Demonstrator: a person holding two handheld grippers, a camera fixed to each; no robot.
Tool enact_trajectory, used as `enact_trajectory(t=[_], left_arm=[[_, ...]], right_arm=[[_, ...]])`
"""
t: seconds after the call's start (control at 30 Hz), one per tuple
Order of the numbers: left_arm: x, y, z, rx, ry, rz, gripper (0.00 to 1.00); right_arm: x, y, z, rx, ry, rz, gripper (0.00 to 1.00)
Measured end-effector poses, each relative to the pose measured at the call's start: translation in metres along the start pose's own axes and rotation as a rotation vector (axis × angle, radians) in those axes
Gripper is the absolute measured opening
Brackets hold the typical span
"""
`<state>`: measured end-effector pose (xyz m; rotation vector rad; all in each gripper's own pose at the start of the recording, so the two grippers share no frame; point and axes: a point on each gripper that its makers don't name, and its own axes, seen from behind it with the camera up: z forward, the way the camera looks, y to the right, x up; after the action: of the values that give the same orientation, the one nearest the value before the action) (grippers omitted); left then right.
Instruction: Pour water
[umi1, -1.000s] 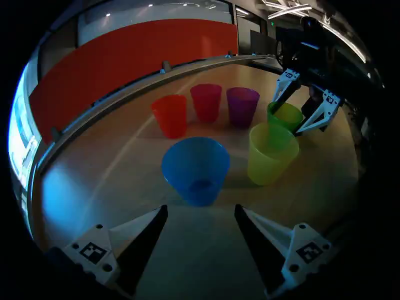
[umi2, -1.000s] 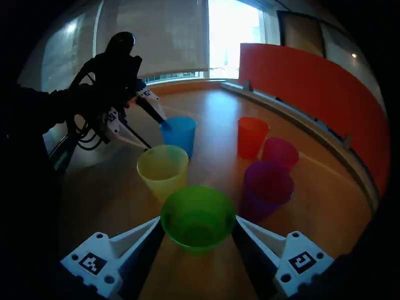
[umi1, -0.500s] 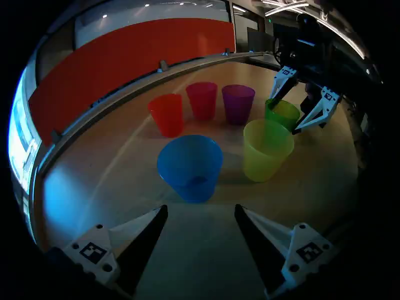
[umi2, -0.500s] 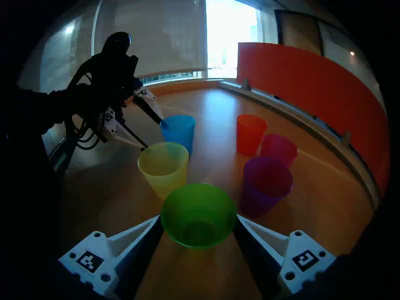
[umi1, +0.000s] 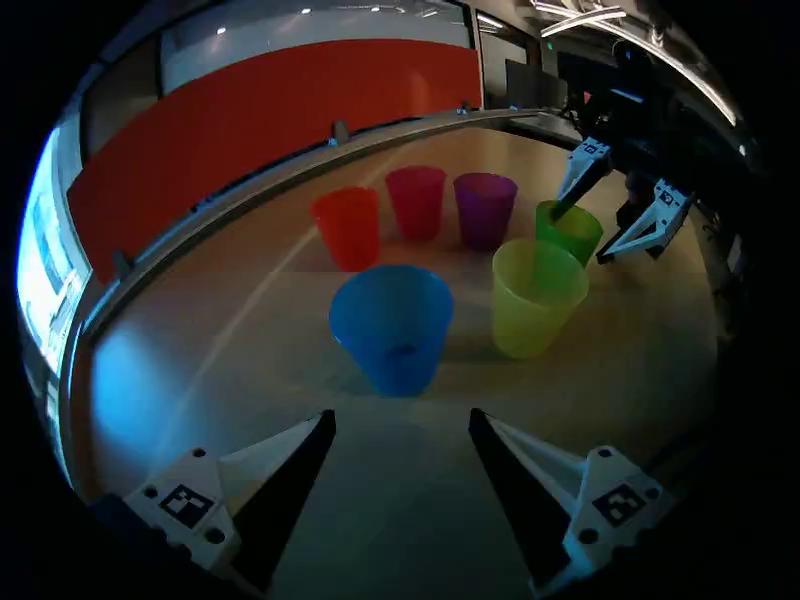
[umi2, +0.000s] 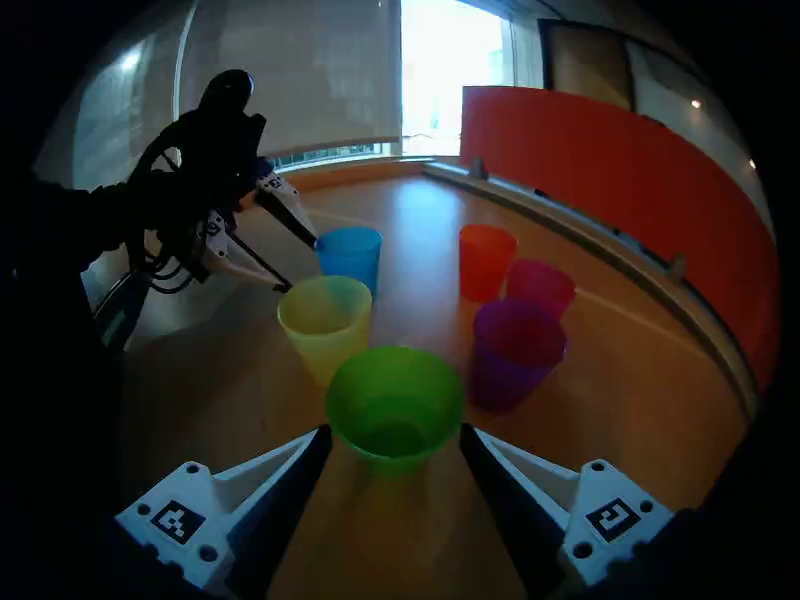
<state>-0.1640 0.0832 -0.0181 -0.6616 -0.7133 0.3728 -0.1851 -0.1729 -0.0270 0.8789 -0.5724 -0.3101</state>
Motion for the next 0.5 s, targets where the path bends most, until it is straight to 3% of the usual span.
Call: enact_trajectory(t=[0.5], left_arm=[[0.001,-0.015,-0.037,0.108,0.089,-0.099,0.99]], right_arm=[[-0.008,0.005,-0.044,-0.152,0.100,0.092,0.99]])
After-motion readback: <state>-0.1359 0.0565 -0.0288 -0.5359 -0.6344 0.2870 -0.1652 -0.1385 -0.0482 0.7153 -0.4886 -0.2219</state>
